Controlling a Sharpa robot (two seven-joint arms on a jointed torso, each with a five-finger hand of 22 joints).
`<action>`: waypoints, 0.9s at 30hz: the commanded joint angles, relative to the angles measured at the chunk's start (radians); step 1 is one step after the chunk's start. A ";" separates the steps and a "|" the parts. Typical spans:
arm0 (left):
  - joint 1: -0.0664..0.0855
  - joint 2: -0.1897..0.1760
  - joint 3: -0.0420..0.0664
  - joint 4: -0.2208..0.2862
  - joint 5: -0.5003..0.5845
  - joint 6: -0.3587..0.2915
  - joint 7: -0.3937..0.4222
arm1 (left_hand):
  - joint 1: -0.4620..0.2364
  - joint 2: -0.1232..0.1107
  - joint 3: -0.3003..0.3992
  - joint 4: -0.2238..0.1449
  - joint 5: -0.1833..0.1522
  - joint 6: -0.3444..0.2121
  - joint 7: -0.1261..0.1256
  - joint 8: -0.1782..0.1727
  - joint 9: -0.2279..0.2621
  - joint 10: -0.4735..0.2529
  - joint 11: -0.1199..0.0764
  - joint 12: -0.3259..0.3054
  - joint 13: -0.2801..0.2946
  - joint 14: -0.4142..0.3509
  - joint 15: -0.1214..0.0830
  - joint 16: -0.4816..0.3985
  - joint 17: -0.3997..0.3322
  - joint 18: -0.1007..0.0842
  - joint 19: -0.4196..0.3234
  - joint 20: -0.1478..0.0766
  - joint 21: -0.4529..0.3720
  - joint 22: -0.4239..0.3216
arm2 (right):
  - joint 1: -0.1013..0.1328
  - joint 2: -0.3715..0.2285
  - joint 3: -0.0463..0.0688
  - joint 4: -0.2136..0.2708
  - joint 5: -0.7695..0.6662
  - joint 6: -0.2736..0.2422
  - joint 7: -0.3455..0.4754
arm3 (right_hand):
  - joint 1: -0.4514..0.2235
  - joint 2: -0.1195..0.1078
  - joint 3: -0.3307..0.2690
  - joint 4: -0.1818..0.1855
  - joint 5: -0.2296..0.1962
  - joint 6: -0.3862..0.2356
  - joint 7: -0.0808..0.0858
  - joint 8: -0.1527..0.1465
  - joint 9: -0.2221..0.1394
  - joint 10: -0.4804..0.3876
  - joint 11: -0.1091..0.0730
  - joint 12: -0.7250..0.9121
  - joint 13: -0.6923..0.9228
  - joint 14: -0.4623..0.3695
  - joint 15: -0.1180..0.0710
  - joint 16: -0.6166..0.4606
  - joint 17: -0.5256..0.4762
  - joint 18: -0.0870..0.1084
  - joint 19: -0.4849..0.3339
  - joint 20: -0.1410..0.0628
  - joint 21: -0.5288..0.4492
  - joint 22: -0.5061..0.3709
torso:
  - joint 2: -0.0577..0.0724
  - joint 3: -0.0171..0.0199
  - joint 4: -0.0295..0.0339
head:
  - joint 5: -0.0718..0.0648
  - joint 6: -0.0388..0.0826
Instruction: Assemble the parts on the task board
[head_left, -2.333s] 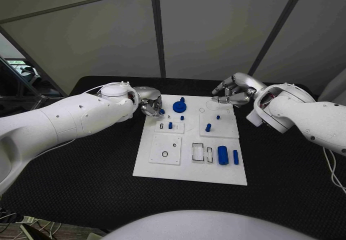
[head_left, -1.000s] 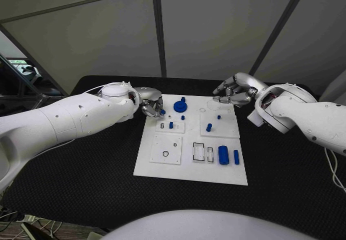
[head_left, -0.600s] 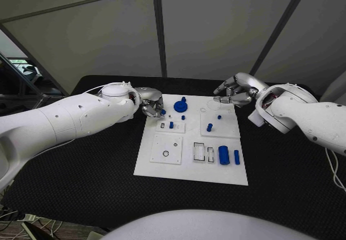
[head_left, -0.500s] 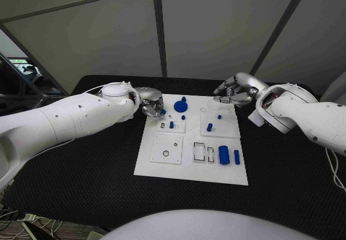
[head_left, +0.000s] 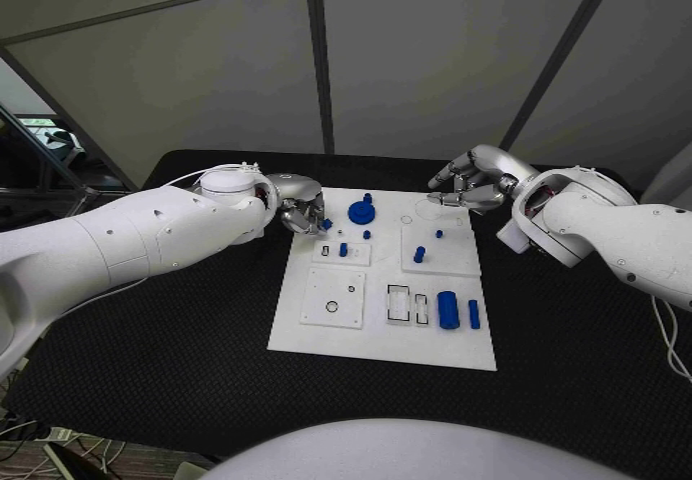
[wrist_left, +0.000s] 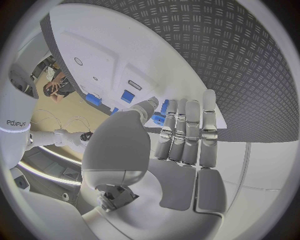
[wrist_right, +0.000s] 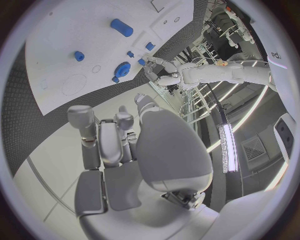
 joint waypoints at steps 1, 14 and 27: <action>-0.003 -0.003 0.008 -0.005 -0.008 0.004 -0.029 | 0.008 -0.007 -0.010 0.002 0.005 -0.002 0.005 -0.004 -0.002 0.000 0.003 0.003 0.001 0.009 0.003 0.007 0.005 0.004 0.009 0.000 -0.004 0.002 | 0.001 -0.001 0.001 0.000 0.002 -0.001 0.006 | -0.002 0.002 0.005 0.000 0.004 -0.002 -0.004 0.004 -0.001 -0.001 -0.002 0.004 -0.001 0.032 -0.007 -0.002 -0.001 0.010 0.001 -0.003 -0.005 -0.001 | 0.000 0.0005 -0.0001 | 0.000 0.001; -0.005 -0.039 0.103 0.017 0.009 -0.020 -0.039 | 0.006 -0.029 -0.050 0.030 0.004 -0.068 0.019 -0.006 -0.009 0.000 0.011 0.007 0.007 0.015 0.009 0.014 0.013 0.003 0.017 0.004 -0.008 0.006 | 0.001 -0.003 0.001 -0.002 0.002 -0.004 0.006 | -0.002 0.002 0.005 0.000 0.004 -0.002 -0.004 0.004 -0.001 -0.001 -0.002 0.004 -0.001 0.032 -0.007 -0.002 -0.001 0.010 0.001 -0.003 -0.005 -0.001 | 0.000 0.0001 -0.0006 | -0.002 0.003; 0.068 -0.079 0.172 0.067 0.114 0.366 -0.223 | -0.014 0.057 -0.363 0.131 0.002 -0.098 0.008 0.191 0.069 0.030 -0.006 0.167 0.108 0.120 -0.008 0.070 0.129 0.004 0.058 -0.010 -0.009 0.018 | 0.001 -0.002 0.001 -0.007 0.002 -0.004 0.005 | -0.001 0.001 0.005 0.000 0.004 -0.003 -0.004 0.004 -0.001 -0.001 -0.002 0.004 -0.002 0.032 -0.007 -0.003 -0.002 0.011 0.001 -0.003 -0.006 -0.002 | -0.001 0.0019 -0.0009 | -0.004 0.011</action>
